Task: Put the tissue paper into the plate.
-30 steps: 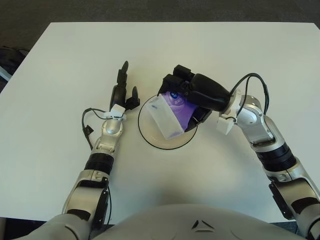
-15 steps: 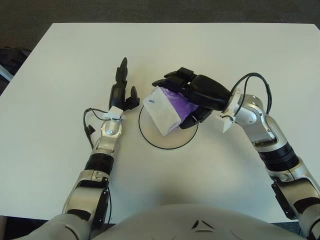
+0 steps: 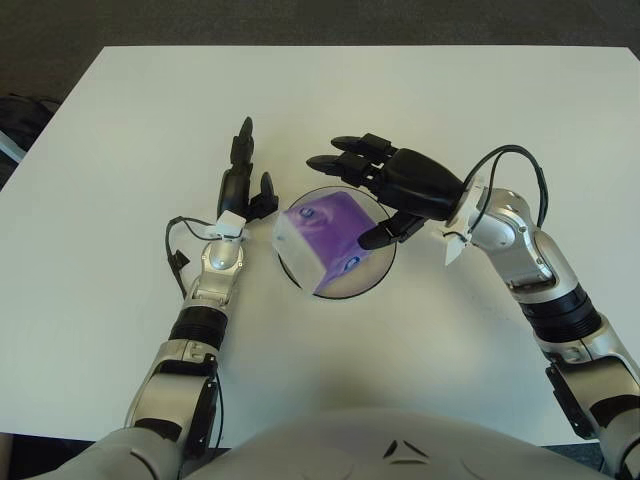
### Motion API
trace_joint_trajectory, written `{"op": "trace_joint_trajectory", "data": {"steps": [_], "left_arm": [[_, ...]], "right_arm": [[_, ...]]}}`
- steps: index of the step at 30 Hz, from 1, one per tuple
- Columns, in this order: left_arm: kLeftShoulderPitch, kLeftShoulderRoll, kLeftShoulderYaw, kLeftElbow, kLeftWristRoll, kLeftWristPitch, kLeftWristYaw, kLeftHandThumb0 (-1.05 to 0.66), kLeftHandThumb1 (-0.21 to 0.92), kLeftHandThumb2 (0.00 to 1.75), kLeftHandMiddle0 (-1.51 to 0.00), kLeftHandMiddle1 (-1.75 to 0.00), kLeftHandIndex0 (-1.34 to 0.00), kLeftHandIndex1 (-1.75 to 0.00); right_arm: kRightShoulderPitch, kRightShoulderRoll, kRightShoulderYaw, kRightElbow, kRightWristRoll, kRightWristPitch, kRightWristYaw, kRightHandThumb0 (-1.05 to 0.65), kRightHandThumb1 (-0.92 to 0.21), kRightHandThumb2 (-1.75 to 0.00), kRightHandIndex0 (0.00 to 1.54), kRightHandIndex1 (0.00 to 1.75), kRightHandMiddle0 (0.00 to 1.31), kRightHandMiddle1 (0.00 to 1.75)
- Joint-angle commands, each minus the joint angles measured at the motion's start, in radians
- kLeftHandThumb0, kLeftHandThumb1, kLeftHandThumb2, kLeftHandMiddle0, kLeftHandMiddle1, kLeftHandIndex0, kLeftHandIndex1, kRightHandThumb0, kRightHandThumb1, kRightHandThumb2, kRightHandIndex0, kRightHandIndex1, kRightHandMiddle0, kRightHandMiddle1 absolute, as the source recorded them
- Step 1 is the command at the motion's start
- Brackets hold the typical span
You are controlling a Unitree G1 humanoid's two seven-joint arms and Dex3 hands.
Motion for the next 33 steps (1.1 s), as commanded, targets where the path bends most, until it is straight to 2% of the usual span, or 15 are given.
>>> {"op": "trace_joint_trajectory", "data": {"steps": [1,9,14,24,29,33], "left_arm": [[0.172,-0.069,-0.033,0.171,0.014,0.008,0.002,-0.83,0.92,0.98,-0.15,-0.02,0.00,-0.18],[0.159,-0.070,-0.031,0.213,0.017,-0.006,0.010,-0.84,0.92,0.98,-0.13,0.00,0.00,-0.22],[0.151,-0.066,-0.032,0.237,0.026,-0.010,0.017,-0.85,0.92,0.98,-0.11,0.00,0.00,-0.22],[0.135,-0.058,-0.036,0.273,0.052,-0.015,0.049,-0.87,0.92,0.97,-0.11,0.00,0.00,-0.24],[0.129,-0.055,-0.037,0.288,0.055,-0.013,0.053,-0.89,0.92,0.97,-0.09,0.00,0.00,-0.24],[0.123,-0.055,-0.040,0.298,0.058,-0.008,0.058,-0.90,0.92,0.96,-0.08,0.00,0.00,-0.24]], "right_arm": [[-0.009,-0.015,-0.009,0.009,-0.018,-0.016,-0.014,-0.99,-0.92,-0.92,0.04,0.15,0.00,0.31],[-0.021,-0.025,-0.008,0.025,-0.013,-0.027,-0.004,-1.01,-0.92,-0.91,0.01,0.12,0.00,0.26],[-0.046,-0.044,-0.003,0.061,-0.024,-0.094,-0.018,-1.04,-0.92,-0.81,0.00,0.02,0.00,0.06],[-0.069,-0.053,-0.013,0.113,-0.024,-0.172,-0.056,-1.05,-0.92,-0.67,0.00,0.00,0.00,0.00],[-0.077,-0.057,-0.021,0.121,-0.005,-0.173,-0.050,-1.05,-0.92,-0.61,0.00,0.00,0.00,0.00],[-0.095,-0.061,-0.034,0.122,0.022,-0.135,-0.020,-1.05,-0.92,-0.57,0.00,0.00,0.00,0.00]]}}
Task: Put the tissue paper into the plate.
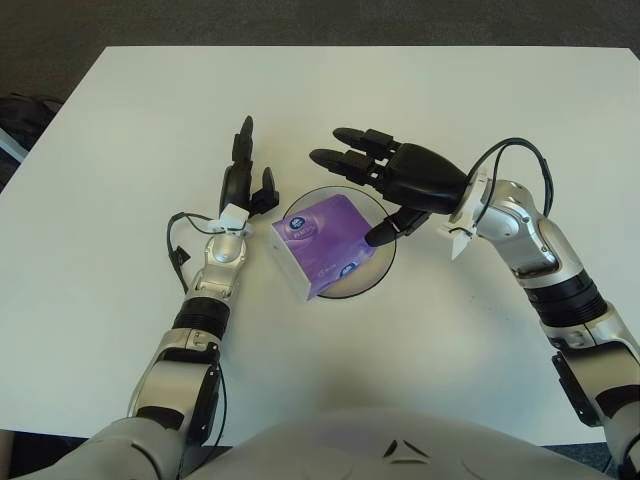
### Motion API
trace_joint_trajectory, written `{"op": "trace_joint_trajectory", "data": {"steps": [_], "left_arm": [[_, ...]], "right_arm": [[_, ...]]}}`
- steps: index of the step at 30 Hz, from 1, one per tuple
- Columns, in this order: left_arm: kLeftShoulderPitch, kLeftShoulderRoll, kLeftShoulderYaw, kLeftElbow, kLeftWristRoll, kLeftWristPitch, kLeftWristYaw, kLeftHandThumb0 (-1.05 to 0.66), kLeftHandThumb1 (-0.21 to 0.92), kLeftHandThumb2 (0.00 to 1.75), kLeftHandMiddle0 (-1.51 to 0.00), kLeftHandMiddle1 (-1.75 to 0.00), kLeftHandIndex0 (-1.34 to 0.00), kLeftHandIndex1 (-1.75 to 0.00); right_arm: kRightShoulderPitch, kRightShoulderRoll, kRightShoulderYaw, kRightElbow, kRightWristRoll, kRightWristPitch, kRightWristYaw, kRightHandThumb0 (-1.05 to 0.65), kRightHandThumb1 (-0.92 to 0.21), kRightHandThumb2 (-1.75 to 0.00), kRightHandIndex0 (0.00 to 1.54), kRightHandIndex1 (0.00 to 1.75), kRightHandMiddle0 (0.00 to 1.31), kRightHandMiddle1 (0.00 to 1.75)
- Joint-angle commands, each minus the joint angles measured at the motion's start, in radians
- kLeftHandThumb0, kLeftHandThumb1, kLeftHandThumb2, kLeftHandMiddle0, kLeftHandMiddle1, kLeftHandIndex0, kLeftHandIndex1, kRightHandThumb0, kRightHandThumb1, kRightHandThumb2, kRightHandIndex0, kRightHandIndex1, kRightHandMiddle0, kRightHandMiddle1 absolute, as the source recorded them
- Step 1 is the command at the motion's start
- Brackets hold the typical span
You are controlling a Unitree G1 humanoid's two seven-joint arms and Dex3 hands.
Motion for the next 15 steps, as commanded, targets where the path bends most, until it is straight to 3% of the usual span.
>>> {"op": "trace_joint_trajectory", "data": {"steps": [1,9,15], "left_arm": [[0.185,-0.057,-0.039,0.202,0.038,-0.007,0.022,-0.90,0.92,0.96,-0.08,0.00,0.00,-0.24],[0.175,-0.067,-0.036,0.201,0.033,0.001,0.030,-0.88,0.92,0.93,-0.09,-0.01,0.00,-0.25],[0.180,-0.068,-0.038,0.187,0.028,0.015,0.025,-0.87,0.92,0.92,-0.09,-0.01,0.00,-0.25]], "right_arm": [[-0.044,-0.021,-0.030,0.014,0.025,0.014,0.016,-1.05,-0.92,-0.57,0.00,0.00,0.00,0.00],[-0.113,0.010,-0.097,0.162,0.095,0.003,-0.062,-1.05,-0.92,-0.61,0.00,0.00,0.00,0.00],[-0.095,0.043,-0.161,0.173,0.182,0.054,-0.095,-1.05,-0.92,-0.69,0.00,0.00,0.00,0.00]]}}
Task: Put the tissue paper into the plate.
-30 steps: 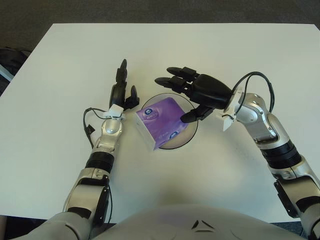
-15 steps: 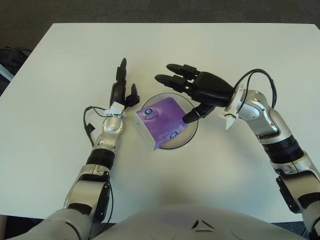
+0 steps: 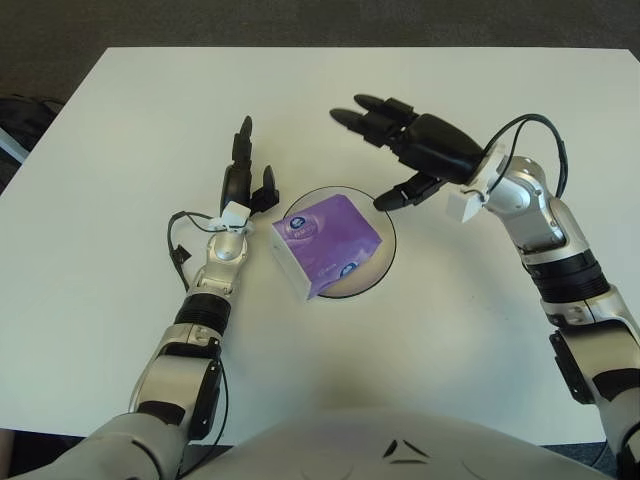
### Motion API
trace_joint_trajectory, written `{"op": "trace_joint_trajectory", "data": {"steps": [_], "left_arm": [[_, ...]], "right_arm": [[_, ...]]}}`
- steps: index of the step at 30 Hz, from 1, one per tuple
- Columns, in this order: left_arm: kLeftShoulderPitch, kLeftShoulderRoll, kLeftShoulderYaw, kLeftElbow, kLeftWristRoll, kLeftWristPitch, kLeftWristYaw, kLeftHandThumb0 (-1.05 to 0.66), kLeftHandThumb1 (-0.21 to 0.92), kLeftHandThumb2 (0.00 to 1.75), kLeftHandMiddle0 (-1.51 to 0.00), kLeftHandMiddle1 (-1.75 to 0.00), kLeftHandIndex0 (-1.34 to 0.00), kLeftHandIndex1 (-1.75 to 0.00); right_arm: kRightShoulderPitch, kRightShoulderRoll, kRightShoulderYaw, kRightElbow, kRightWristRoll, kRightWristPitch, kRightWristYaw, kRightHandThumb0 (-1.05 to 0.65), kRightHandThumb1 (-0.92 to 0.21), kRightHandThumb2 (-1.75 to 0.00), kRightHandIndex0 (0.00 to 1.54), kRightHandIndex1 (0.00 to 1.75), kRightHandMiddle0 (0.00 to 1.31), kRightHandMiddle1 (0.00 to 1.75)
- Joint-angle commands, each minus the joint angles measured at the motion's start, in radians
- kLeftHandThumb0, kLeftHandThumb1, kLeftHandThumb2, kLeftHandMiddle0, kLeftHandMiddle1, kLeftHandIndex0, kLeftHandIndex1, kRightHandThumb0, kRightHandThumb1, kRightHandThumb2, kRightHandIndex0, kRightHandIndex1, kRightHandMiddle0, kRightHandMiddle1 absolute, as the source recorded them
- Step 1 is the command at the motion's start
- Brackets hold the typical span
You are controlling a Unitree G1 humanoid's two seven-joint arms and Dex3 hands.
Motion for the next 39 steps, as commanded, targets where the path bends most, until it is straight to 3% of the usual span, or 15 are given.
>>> {"op": "trace_joint_trajectory", "data": {"steps": [1,6,8,14,28,39], "left_arm": [[0.197,-0.066,-0.036,0.158,0.023,0.014,0.008,-0.87,0.92,0.93,-0.09,-0.01,0.00,-0.24],[0.209,-0.065,-0.036,0.148,0.022,0.013,0.007,-0.87,0.92,0.93,-0.09,-0.01,0.00,-0.23],[0.211,-0.065,-0.034,0.140,0.017,0.012,0.004,-0.86,0.92,0.93,-0.09,-0.01,0.00,-0.24],[0.220,-0.063,-0.032,0.115,0.010,0.020,-0.002,-0.86,0.92,0.92,-0.10,-0.01,0.00,-0.26],[0.248,-0.058,-0.027,0.061,-0.002,0.045,-0.017,-0.88,0.92,0.91,-0.10,-0.01,0.00,-0.28],[0.264,-0.055,-0.022,0.038,-0.010,0.048,-0.032,-0.87,0.92,0.90,-0.10,-0.01,0.00,-0.29]], "right_arm": [[0.008,0.031,-0.073,0.006,0.092,0.055,-0.042,-1.05,-0.92,-0.70,0.00,0.00,0.00,0.00],[0.027,0.102,-0.120,0.009,0.106,0.146,-0.129,-1.05,-0.92,-0.70,0.00,0.00,0.00,0.00],[0.025,0.174,-0.143,0.079,0.135,0.131,-0.216,-1.05,-0.92,-0.70,0.00,0.00,0.00,0.00],[0.037,0.287,-0.188,0.217,0.205,0.046,-0.350,-1.04,-0.92,-0.74,0.01,0.01,0.02,0.01],[0.095,0.343,-0.239,0.265,0.274,0.051,-0.407,-0.95,-0.92,-0.94,0.05,0.02,0.00,0.22],[0.182,0.417,-0.243,0.310,0.268,0.020,-0.493,-0.83,-0.92,-0.96,0.09,0.03,0.00,0.33]]}}
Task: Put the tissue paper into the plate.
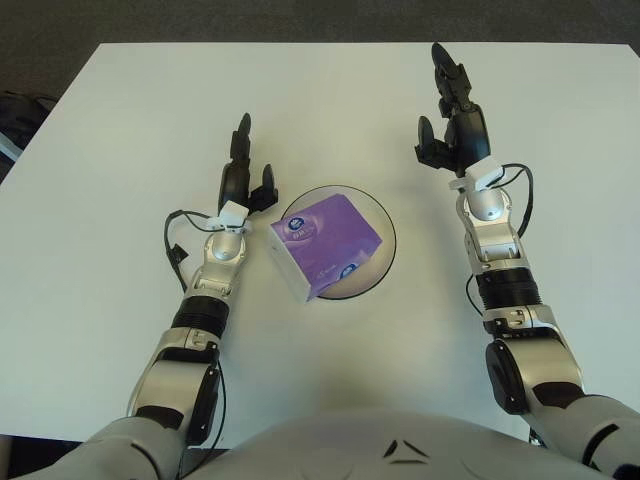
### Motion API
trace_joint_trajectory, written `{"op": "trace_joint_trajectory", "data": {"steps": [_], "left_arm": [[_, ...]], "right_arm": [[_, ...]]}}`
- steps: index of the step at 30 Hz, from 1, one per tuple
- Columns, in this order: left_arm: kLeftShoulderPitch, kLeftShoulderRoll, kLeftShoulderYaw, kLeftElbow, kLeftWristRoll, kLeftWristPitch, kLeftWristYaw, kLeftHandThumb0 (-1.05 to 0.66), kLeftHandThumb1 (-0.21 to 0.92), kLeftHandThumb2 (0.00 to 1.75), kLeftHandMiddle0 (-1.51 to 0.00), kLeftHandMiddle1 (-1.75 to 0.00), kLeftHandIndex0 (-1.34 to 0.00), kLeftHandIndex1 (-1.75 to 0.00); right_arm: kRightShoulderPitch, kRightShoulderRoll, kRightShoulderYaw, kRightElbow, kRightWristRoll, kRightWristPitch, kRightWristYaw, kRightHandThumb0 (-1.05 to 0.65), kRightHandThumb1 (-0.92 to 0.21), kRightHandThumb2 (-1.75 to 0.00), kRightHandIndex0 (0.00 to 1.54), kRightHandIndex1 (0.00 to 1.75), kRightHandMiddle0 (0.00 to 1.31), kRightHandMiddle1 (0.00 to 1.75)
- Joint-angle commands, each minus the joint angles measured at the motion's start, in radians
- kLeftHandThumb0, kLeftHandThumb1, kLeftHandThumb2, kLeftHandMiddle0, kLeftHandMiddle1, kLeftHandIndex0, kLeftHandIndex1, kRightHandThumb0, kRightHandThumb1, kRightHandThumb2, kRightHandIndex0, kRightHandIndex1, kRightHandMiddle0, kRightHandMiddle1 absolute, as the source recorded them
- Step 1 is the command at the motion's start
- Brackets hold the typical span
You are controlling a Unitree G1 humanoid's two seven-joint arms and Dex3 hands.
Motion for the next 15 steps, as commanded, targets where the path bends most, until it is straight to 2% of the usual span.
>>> {"op": "trace_joint_trajectory", "data": {"steps": [1,5,15], "left_arm": [[0.237,-0.059,-0.024,0.113,-0.004,0.021,-0.014,-0.87,0.92,0.90,-0.09,-0.01,0.00,-0.29],[0.239,-0.055,-0.026,0.109,0.000,0.020,-0.012,-0.87,0.92,0.90,-0.09,0.00,0.00,-0.28],[0.246,-0.051,-0.026,0.100,0.005,0.028,-0.007,-0.88,0.92,0.92,-0.09,0.00,0.00,-0.27]], "right_arm": [[0.087,0.060,-0.013,0.035,0.017,-0.048,-0.066,-0.82,-0.92,-0.96,0.10,0.04,0.00,0.34],[0.116,0.096,-0.005,0.037,0.021,-0.051,-0.088,-0.78,-0.92,-0.96,0.12,0.04,0.00,0.38],[0.173,0.132,0.000,-0.009,0.008,-0.040,-0.116,-0.71,-0.92,-0.94,0.16,0.06,0.00,0.44]]}}
